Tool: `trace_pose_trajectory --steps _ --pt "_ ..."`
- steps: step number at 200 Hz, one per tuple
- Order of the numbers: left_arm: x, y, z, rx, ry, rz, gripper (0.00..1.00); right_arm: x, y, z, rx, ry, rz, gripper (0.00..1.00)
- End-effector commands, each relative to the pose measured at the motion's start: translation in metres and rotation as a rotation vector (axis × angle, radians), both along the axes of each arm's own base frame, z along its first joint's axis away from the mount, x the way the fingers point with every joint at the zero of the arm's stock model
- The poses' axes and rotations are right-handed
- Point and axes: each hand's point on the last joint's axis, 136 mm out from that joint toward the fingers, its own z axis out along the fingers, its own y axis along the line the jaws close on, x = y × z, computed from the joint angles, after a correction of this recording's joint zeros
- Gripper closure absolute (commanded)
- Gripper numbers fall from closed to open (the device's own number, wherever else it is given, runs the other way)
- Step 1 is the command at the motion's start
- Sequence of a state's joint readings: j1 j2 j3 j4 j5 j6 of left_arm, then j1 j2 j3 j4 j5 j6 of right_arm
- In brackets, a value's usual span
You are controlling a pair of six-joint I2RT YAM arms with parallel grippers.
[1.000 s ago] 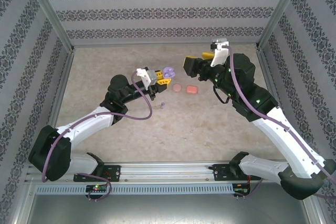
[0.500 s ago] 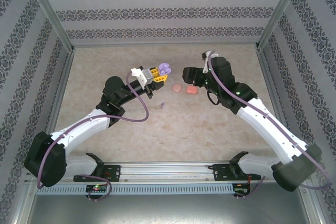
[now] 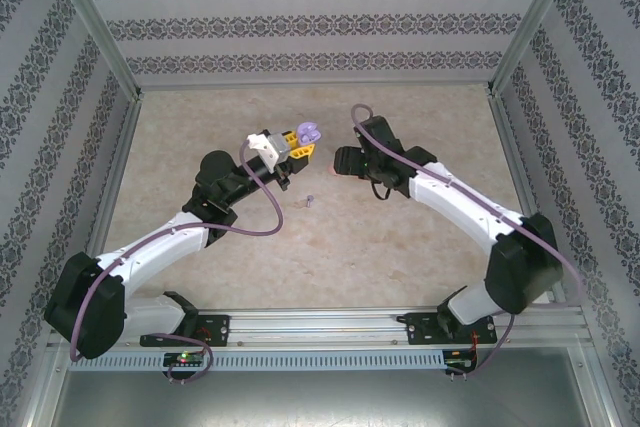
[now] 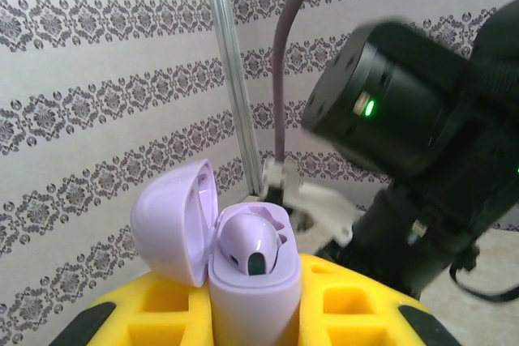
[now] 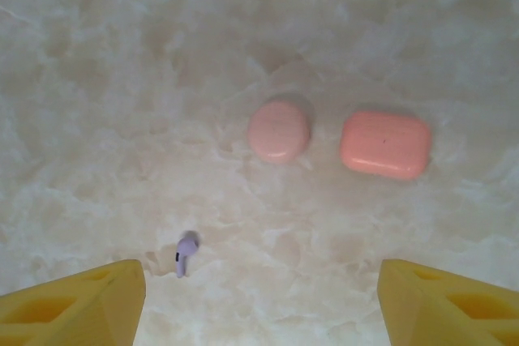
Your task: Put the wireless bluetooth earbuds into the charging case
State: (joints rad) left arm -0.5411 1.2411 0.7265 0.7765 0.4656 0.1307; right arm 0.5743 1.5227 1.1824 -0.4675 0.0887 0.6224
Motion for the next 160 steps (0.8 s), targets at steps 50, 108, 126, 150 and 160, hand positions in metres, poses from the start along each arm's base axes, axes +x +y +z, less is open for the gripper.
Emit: trace_pose_trajectory --steps 50,108,126,150,160 --pt "0.002 0.029 0.022 -0.101 -0.075 0.094 1.00 -0.011 0.041 -0.056 -0.050 0.173 -0.003 0.27" --pt "0.014 0.058 0.019 -0.149 -0.067 0.211 1.00 -0.014 0.066 -0.080 -0.057 0.242 -0.047 0.33" --pt "0.019 0.069 0.020 -0.175 -0.057 0.259 1.00 -0.014 0.065 -0.089 -0.063 0.260 -0.108 0.36" --pt "0.020 0.076 0.021 -0.201 -0.056 0.292 1.00 -0.013 0.068 -0.099 -0.057 0.275 -0.154 0.39" --pt "0.020 0.079 0.022 -0.207 -0.059 0.302 1.00 -0.012 0.071 -0.102 -0.060 0.278 -0.155 0.39"
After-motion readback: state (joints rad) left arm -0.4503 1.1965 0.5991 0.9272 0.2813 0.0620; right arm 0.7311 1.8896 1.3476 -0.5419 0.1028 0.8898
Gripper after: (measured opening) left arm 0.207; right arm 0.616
